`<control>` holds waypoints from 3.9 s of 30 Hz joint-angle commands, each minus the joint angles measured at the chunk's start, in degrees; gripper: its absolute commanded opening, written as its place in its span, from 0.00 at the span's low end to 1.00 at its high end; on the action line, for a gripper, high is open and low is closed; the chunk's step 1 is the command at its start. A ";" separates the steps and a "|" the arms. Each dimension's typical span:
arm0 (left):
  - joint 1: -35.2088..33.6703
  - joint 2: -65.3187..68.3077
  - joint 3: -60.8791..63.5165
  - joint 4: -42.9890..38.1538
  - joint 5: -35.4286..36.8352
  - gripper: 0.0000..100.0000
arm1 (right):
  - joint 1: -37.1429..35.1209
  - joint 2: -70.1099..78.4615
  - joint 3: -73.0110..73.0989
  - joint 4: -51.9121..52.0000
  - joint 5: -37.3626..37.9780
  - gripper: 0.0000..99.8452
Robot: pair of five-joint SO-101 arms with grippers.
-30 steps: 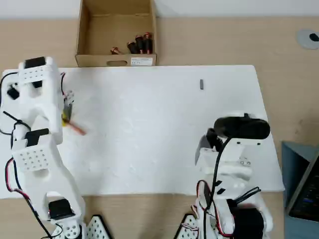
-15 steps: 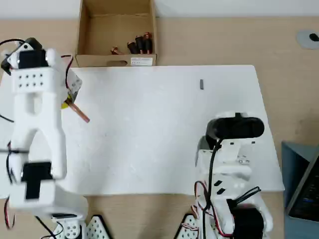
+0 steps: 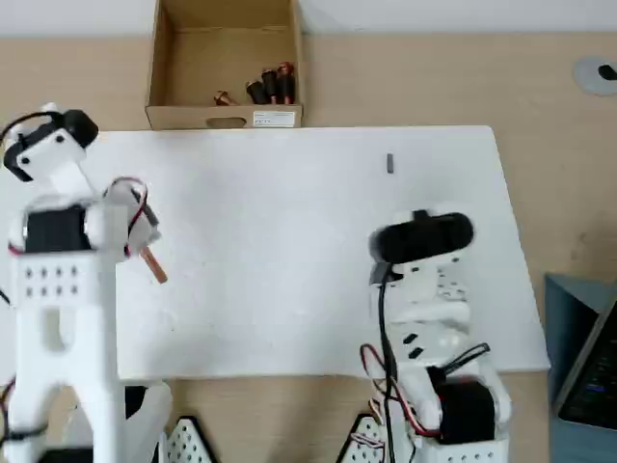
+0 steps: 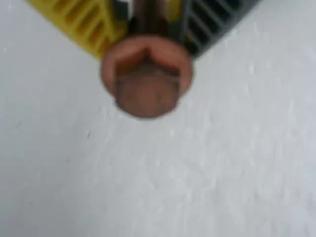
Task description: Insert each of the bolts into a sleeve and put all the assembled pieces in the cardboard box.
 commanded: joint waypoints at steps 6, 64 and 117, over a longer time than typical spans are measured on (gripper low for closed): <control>0.62 -16.22 17.85 -13.27 -3.69 0.00 | -13.14 -0.31 4.97 -9.32 0.62 0.01; 26.37 -66.51 38.24 -28.31 6.86 0.00 | -38.90 -0.31 22.46 -38.15 4.40 0.01; 36.40 -66.42 44.57 -16.00 4.04 0.00 | -41.54 -0.31 18.51 -38.24 7.91 0.01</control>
